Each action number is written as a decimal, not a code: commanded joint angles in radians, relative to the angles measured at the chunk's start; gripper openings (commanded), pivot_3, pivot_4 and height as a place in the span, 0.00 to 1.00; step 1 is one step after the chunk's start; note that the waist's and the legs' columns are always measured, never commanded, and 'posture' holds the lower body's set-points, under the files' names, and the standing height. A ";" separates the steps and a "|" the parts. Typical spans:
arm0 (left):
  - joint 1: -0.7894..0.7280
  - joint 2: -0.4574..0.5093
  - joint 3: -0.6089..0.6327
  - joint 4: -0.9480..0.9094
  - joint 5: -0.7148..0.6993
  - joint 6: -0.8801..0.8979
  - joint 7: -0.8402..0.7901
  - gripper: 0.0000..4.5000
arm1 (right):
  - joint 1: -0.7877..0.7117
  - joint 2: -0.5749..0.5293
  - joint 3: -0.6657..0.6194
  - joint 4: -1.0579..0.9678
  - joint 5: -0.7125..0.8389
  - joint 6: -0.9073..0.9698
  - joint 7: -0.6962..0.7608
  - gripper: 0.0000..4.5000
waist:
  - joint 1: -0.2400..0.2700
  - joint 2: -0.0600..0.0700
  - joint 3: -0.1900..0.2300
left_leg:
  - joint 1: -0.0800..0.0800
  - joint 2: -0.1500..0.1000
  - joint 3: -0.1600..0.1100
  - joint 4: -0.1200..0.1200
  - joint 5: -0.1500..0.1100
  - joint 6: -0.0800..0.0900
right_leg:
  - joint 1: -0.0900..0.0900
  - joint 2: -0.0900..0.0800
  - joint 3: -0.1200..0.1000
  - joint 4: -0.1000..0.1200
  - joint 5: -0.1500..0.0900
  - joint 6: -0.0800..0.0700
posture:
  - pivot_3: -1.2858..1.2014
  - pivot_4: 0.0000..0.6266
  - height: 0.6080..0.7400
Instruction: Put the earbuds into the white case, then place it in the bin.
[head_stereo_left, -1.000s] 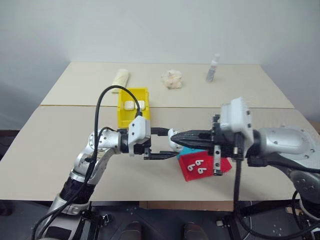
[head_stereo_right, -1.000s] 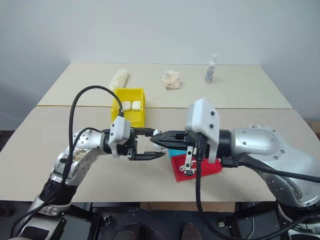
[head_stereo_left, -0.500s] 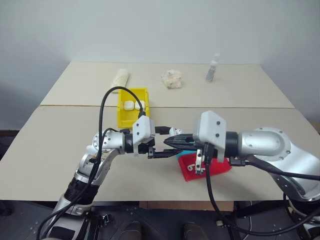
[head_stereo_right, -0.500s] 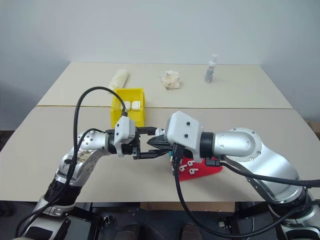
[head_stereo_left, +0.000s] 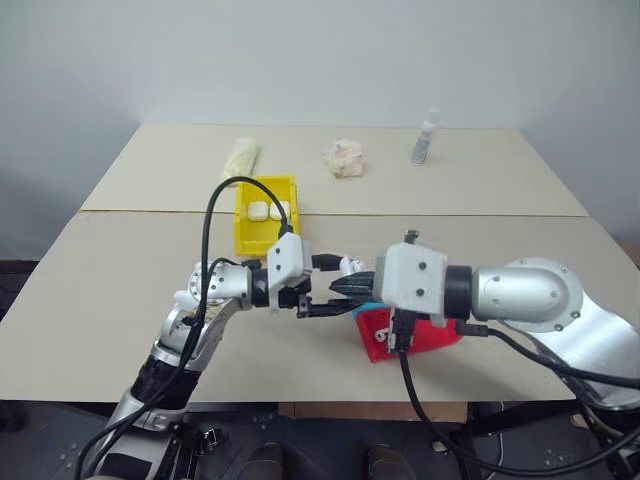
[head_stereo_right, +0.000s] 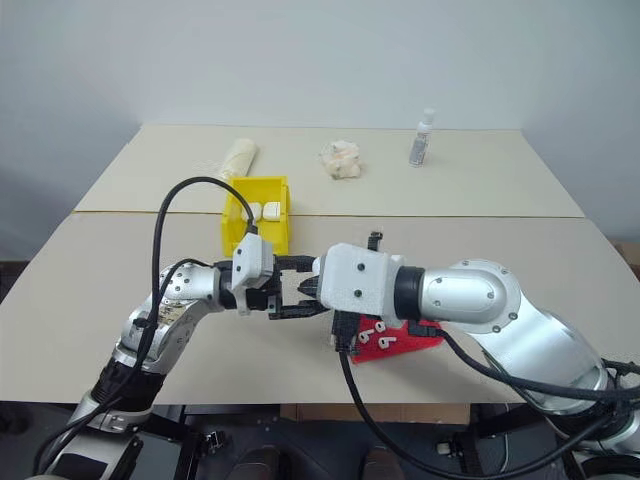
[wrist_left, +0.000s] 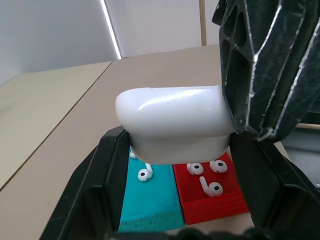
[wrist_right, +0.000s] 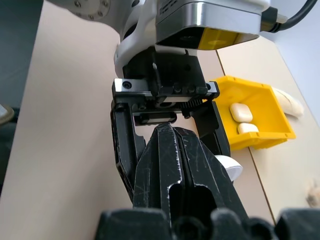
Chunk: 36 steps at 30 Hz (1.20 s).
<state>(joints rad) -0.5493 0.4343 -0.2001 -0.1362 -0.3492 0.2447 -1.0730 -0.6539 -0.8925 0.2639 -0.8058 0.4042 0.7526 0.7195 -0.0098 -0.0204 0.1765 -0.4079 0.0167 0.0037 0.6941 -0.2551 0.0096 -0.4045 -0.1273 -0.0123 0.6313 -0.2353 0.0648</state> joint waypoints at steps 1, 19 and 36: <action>-0.024 -0.001 0.027 -0.037 -0.033 -0.049 -0.027 0.62 | 0.026 -0.021 -0.014 0.011 -0.039 0.038 -0.007 0.00 | 0.000 0.000 0.000 | 0.000 0.000 0.000 0.000 0.000 0.000 | 0.000 0.000 0.000 0.000 0.000 0.000 | 0.52 0.24 1.00; -0.031 -0.026 0.050 0.025 0.008 -0.122 0.014 0.62 | 0.097 0.044 -0.361 0.005 0.194 0.029 0.018 0.00 | 0.004 0.000 0.000 | 0.000 0.000 0.000 0.000 0.000 0.000 | 0.000 0.000 0.000 0.000 0.000 0.000 | 0.52 0.24 1.00; -0.310 -0.162 0.244 0.499 0.382 -0.095 0.881 0.62 | 0.305 0.016 -0.420 -0.029 0.129 0.062 -0.089 0.00 | 0.025 -0.001 0.000 | -0.002 -0.001 0.000 0.001 0.000 0.000 | 0.000 0.000 -0.001 -0.001 0.001 0.001 | 0.52 0.24 1.00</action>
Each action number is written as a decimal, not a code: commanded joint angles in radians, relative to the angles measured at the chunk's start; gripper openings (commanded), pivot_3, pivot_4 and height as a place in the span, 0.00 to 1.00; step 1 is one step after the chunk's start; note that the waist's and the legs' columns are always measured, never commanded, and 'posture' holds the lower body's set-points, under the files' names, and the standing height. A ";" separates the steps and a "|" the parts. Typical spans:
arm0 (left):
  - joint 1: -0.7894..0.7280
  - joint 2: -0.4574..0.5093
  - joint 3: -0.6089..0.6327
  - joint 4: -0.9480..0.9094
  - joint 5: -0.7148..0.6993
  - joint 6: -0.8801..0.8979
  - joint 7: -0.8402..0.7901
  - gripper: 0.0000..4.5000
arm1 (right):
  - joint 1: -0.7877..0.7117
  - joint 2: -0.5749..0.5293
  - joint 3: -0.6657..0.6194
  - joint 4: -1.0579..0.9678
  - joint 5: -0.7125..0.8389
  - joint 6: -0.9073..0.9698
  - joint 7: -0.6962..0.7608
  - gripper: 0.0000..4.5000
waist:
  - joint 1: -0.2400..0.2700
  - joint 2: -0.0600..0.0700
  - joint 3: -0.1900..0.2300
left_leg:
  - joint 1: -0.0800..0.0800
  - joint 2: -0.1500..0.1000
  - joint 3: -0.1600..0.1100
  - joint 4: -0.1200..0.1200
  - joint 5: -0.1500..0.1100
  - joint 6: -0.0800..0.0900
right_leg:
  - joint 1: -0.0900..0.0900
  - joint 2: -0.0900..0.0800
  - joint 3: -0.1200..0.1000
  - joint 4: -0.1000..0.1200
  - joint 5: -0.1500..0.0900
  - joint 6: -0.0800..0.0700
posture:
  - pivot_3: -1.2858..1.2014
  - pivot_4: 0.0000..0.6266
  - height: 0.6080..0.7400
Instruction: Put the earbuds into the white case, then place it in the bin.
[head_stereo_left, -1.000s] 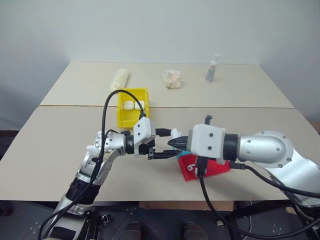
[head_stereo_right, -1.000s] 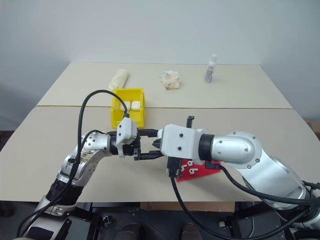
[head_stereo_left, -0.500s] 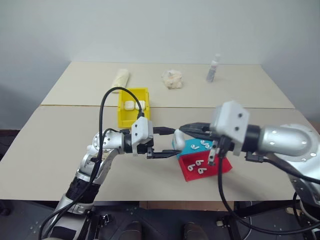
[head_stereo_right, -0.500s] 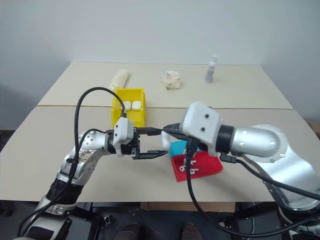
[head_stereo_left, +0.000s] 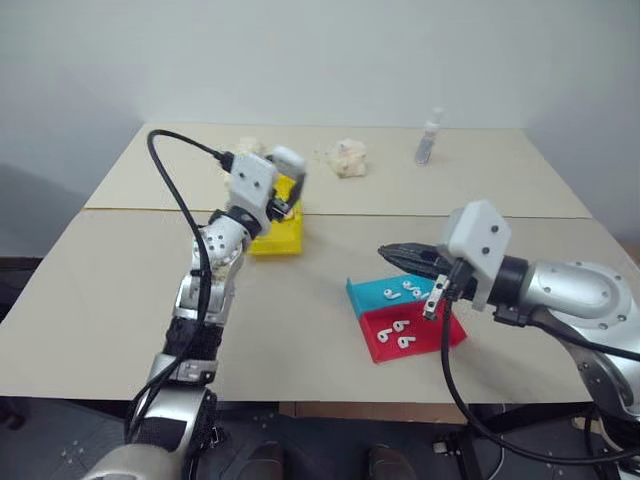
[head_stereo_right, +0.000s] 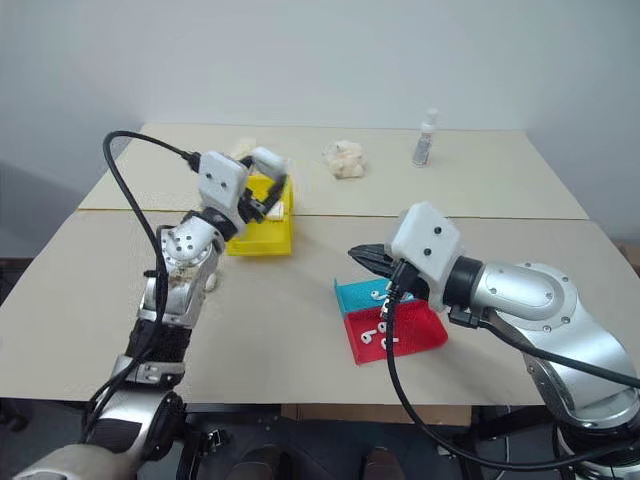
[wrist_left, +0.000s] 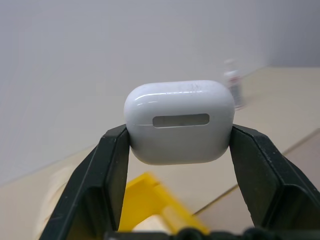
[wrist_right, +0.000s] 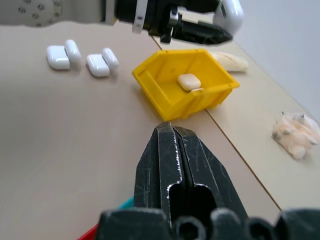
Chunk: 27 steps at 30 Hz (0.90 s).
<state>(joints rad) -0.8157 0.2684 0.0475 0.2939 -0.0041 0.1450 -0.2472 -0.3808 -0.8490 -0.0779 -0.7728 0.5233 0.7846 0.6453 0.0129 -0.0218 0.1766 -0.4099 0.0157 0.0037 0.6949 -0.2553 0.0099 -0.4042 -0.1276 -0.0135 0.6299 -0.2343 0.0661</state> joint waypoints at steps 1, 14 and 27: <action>-0.048 -0.001 -0.014 0.102 0.040 0.005 0.050 0.62 | 0.049 -0.032 -0.093 -0.071 0.017 0.042 -0.021 0.00 | 0.004 0.000 0.000 | -0.001 0.000 0.000 0.000 0.000 0.000 | 0.000 0.000 -0.001 0.000 0.000 0.000 | 0.52 0.24 1.00; -0.103 -0.008 -0.051 0.296 0.048 -0.113 -0.019 0.99 | 0.102 -0.031 -0.119 -0.093 0.022 0.084 -0.074 0.00 | -0.004 0.000 0.000 | -0.001 -0.001 0.000 0.000 0.000 0.000 | -0.001 -0.001 -0.001 0.000 0.001 0.001 | 0.52 0.24 1.00; 0.232 0.246 -0.020 -0.308 -0.263 0.040 -0.558 0.99 | 0.373 -0.197 -0.328 0.069 -0.069 -0.189 0.248 0.00 | -0.008 0.000 0.000 | 0.000 0.000 0.001 0.000 0.000 0.000 | 0.000 -0.001 0.001 -0.001 0.001 0.001 | 0.52 0.24 1.00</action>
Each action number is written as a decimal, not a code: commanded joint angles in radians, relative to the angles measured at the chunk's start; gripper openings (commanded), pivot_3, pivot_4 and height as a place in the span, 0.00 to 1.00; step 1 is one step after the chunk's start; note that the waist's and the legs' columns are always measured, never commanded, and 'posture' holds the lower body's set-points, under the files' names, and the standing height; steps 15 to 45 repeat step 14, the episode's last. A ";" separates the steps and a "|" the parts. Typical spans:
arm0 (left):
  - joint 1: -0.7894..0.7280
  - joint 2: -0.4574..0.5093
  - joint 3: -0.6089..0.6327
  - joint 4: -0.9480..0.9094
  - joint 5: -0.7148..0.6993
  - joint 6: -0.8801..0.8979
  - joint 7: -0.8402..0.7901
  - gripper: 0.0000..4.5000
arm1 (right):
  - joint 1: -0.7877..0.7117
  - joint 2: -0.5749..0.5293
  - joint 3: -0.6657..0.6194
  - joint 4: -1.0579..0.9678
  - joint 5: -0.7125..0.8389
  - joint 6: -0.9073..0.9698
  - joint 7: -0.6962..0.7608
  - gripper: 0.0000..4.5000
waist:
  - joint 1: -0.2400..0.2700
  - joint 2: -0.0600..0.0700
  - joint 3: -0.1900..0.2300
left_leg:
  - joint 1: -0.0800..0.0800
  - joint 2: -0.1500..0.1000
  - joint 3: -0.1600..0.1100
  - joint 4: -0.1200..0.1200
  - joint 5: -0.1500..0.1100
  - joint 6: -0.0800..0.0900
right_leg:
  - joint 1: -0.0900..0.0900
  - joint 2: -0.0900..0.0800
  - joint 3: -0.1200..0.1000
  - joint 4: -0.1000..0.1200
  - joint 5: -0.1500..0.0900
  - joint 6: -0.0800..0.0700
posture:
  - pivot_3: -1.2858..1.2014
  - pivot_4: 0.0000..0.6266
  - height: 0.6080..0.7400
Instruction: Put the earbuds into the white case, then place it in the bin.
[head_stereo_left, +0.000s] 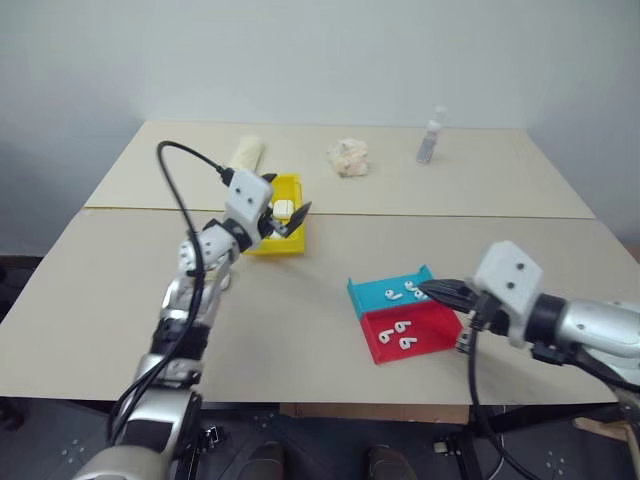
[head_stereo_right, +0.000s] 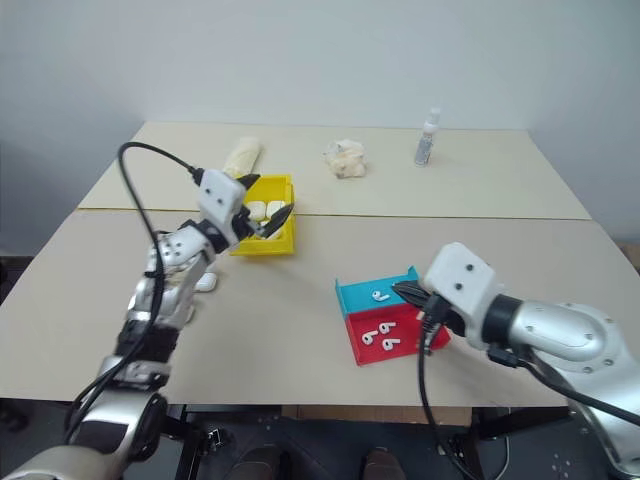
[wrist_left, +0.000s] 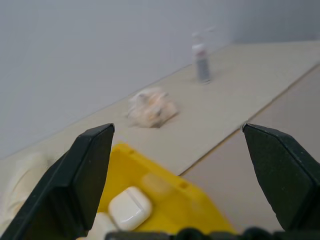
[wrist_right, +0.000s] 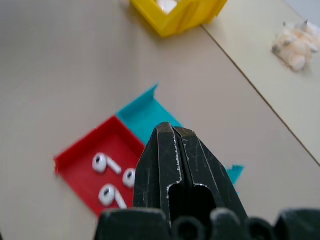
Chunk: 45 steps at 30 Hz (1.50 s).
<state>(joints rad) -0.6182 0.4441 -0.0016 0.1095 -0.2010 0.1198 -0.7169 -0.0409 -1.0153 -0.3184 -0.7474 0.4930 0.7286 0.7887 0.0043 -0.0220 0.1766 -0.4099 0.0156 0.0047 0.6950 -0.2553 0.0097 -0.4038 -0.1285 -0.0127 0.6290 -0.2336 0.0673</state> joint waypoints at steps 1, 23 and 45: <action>0.068 0.115 0.044 -0.157 -0.093 0.095 -0.128 0.99 | 0.056 -0.042 -0.110 0.079 -0.055 -0.188 0.148 0.00 | 0.001 0.000 0.000 | 0.001 0.000 0.000 0.000 0.000 0.000 | 0.000 0.000 0.000 0.001 0.000 0.000 | 0.52 0.24 1.00; 0.293 0.410 0.194 -0.342 -0.345 0.268 -0.411 0.99 | 0.087 -0.085 -0.169 0.342 -0.103 -0.464 0.378 0.00 | -0.005 0.000 0.000 | 0.005 0.001 0.001 -0.001 0.000 0.000 | 0.003 0.000 0.001 0.000 -0.001 0.000 | 0.52 0.24 1.00; 0.293 0.410 0.194 -0.342 -0.345 0.268 -0.411 0.99 | 0.087 -0.085 -0.169 0.342 -0.103 -0.464 0.378 0.00 | -0.005 0.000 0.000 | 0.005 0.001 0.001 -0.001 0.000 0.000 | 0.003 0.000 0.001 0.000 -0.001 0.000 | 0.52 0.24 1.00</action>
